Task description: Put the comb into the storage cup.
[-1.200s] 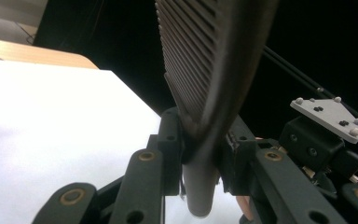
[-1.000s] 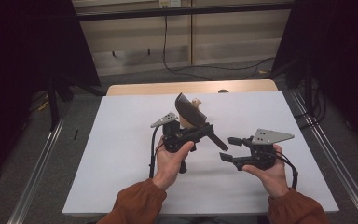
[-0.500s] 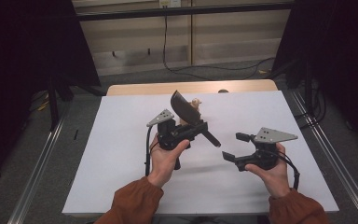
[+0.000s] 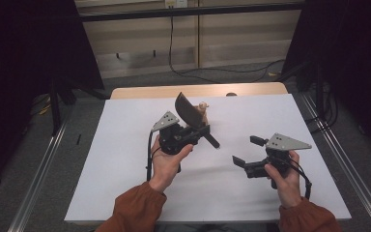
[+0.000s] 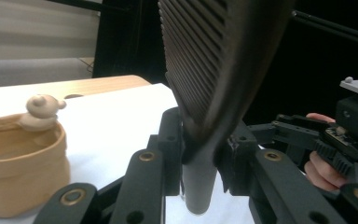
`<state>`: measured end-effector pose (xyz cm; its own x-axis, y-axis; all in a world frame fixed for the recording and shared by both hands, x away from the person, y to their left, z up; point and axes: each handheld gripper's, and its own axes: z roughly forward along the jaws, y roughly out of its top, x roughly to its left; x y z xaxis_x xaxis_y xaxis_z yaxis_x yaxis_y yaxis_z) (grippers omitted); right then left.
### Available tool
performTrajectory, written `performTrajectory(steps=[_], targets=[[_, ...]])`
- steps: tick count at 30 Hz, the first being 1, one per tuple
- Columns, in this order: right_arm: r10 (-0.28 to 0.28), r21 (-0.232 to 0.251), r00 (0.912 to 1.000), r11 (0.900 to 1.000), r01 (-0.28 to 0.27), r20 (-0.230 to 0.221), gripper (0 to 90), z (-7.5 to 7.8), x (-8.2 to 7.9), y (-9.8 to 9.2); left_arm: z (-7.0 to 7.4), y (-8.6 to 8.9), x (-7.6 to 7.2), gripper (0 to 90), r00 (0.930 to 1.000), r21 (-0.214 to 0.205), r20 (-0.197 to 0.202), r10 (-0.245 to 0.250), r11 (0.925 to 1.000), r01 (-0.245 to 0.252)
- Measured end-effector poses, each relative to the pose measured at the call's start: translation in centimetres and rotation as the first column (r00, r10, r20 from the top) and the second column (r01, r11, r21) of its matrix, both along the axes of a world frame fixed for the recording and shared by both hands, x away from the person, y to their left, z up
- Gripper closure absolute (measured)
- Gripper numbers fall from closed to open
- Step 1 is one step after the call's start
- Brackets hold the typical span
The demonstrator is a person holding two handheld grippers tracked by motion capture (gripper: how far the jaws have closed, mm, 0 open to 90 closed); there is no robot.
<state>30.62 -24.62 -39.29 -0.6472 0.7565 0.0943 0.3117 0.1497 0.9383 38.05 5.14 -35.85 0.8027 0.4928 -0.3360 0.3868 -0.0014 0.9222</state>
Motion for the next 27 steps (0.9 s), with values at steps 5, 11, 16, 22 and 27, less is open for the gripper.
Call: performTrajectory(steps=[5, 11, 16, 22, 27], targets=[[-0.040, 0.019, 0.9991, 0.9990, 0.040, 0.014, 3.0, -0.2, -0.3, -0.4, 0.0, 0.5, 0.2, 73.1, 0.9996, 0.034, 0.021, 0.020, 0.9992, -0.020], [-0.125, 0.013, 0.9913, 0.9921, 0.124, 0.043, 2.6, -0.6, -0.8, -0.9, 0.0, 1.1, 0.5, 73.1, 0.9990, 0.058, 0.026, 0.037, 0.9976, -0.038], [-0.166, 0.032, 0.9830, 0.9860, 0.164, 0.079, 2.5, -0.8, -1.3, -1.0, 0.1, 1.4, 0.7, 73.1, 0.9983, 0.074, 0.036, 0.046, 0.9960, -0.049], [-0.179, 0.033, 0.9791, 0.9836, 0.177, 0.096, 2.5, -1.0, -1.7, -1.3, 0.2, 1.8, 0.9, 73.1, 0.9970, 0.083, 0.040, 0.066, 0.9941, -0.069], [-0.204, 0.039, 0.9737, 0.9787, 0.201, 0.101, 2.6, -1.0, -2.0, -1.7, 0.4, 2.3, 1.1, 73.1, 0.9959, 0.091, 0.051, 0.075, 0.9927, -0.079]])
